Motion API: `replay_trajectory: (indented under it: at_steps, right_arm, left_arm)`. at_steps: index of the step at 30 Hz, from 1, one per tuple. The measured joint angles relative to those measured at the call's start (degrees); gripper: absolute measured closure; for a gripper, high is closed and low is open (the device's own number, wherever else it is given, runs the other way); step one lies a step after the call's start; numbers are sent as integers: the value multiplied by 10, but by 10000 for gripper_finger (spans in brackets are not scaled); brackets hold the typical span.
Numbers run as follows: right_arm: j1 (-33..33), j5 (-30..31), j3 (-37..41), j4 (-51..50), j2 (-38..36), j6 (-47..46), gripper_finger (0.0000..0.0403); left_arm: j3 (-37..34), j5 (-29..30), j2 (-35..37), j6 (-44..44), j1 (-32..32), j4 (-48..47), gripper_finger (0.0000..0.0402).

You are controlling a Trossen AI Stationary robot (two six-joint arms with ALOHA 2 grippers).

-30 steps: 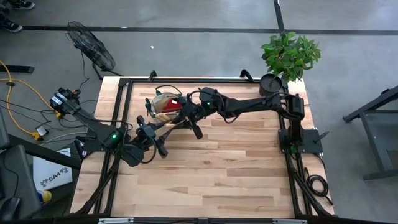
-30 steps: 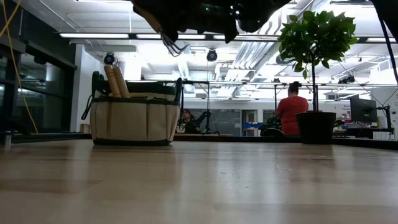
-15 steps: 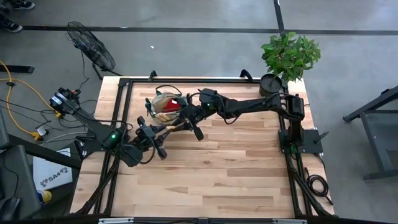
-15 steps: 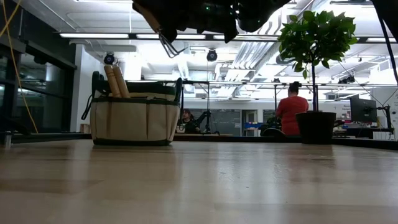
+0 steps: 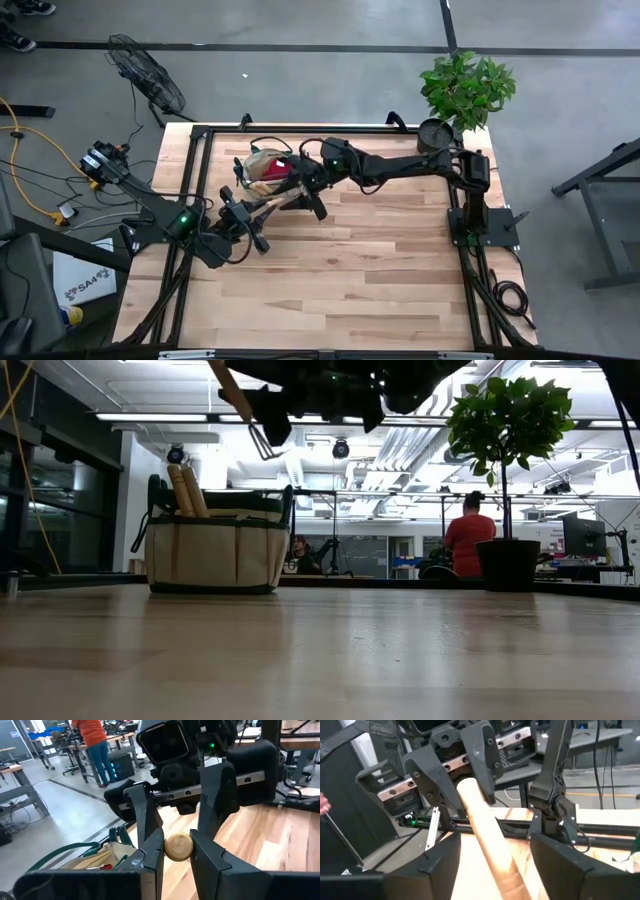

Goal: Pick & Place Garden tools in Gardening bag
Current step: Put the brown hand rake into the gardening bag

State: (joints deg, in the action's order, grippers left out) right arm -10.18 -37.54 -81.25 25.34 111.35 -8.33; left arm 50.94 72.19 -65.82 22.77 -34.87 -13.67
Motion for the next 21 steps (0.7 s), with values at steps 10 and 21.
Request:
replay_trajectory:
  at_steps: [10,21]
  right_arm:
    - [-35,0,0,-172,-71,58,151]
    - [-76,100,0,-462,-161,177,152]
  left_arm:
    - [0,39,0,-1,0,1,338]
    - [0,93,1,-13,17,-19,338]
